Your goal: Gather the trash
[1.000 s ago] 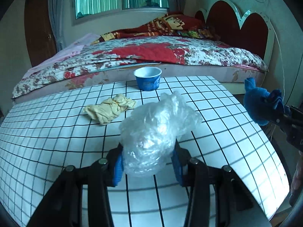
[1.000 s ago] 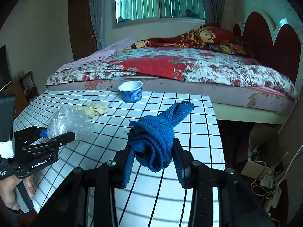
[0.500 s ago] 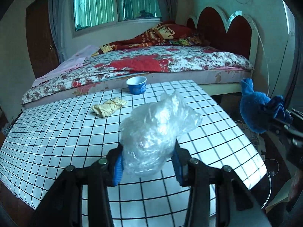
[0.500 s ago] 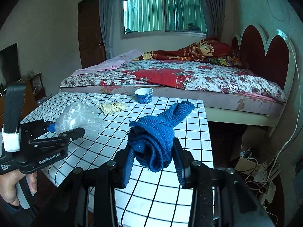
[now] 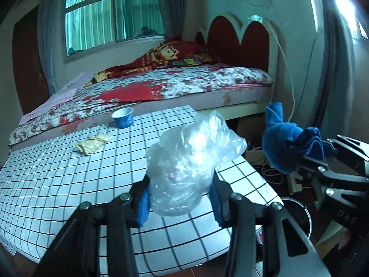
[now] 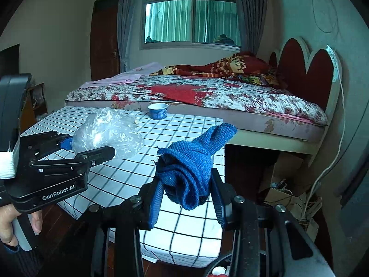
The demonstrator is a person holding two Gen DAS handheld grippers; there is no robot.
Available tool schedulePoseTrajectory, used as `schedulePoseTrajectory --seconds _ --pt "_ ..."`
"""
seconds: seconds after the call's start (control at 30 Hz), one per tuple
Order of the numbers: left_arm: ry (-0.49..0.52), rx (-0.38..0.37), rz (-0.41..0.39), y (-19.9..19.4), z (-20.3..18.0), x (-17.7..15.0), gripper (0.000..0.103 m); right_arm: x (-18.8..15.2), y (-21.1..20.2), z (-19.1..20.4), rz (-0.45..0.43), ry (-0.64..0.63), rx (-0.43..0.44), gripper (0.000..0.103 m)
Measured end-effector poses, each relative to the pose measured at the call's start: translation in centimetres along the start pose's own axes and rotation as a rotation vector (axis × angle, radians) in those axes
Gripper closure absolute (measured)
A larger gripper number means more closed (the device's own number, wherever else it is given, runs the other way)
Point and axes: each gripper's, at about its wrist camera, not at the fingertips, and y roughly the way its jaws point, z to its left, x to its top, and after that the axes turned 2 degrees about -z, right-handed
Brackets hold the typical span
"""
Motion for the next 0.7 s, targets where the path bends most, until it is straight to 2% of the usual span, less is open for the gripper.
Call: schedulePoseTrajectory --seconds 0.23,0.5,0.7 --pt "0.017 -0.090 0.028 1.2 -4.7 -1.1 0.059 -2.4 -2.1 -3.7 0.031 0.028 -0.062 0.062" --pt "0.052 -0.183 0.059 2.0 -10.4 -2.6 0.059 -6.9 -4.8 -8.6 0.092 0.092 -0.137 0.062" --pt "0.090 -0.251 0.084 1.5 -13.9 -4.1 0.059 -9.5 -7.0 -11.0 0.131 0.120 -0.152 0.062"
